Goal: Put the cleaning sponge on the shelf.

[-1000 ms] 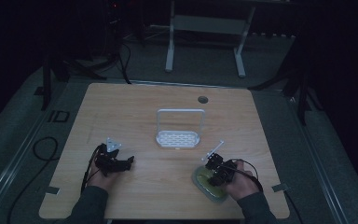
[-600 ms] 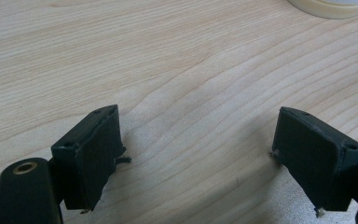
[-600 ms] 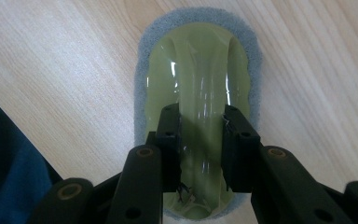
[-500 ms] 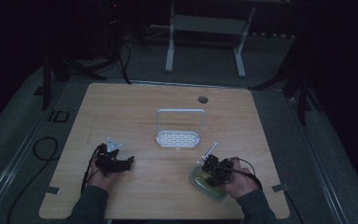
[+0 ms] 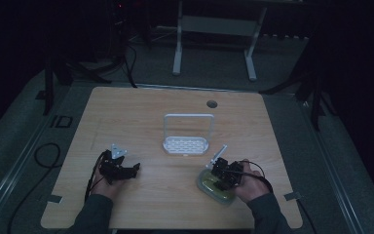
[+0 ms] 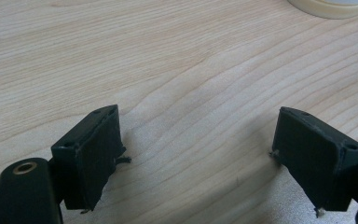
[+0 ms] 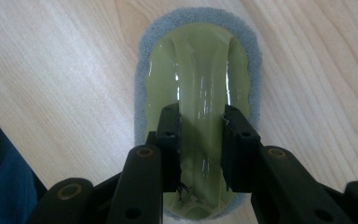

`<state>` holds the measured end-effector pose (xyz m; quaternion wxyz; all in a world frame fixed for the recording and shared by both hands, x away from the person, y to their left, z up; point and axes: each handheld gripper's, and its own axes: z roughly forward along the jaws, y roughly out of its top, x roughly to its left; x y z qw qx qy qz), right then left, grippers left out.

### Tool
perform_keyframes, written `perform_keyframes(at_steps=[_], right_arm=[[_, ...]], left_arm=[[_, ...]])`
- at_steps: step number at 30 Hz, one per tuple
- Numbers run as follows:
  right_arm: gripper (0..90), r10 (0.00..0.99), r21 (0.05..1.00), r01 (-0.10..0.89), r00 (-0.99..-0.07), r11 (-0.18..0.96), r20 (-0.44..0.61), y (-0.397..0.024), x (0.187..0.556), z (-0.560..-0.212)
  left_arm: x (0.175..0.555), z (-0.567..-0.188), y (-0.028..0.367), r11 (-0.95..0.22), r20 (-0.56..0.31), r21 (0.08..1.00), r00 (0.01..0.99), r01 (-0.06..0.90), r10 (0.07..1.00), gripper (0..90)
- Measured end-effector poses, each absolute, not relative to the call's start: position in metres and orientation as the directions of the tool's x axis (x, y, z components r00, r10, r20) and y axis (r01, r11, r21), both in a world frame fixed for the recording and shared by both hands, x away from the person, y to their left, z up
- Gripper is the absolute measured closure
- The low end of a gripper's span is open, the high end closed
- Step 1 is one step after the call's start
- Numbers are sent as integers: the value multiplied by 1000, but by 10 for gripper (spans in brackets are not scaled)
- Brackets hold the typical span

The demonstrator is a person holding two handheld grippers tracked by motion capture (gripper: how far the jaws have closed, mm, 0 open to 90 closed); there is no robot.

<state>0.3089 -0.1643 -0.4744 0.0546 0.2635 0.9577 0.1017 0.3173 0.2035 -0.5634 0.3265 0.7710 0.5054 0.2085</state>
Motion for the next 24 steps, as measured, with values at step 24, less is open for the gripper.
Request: perform_keyframes(at_steps=[24], right_arm=[[712,483,308,433,-869,847,-106,-160,328,-463]], left_arm=[[317,-563,204,-278,-8,713,403,643,915,154]])
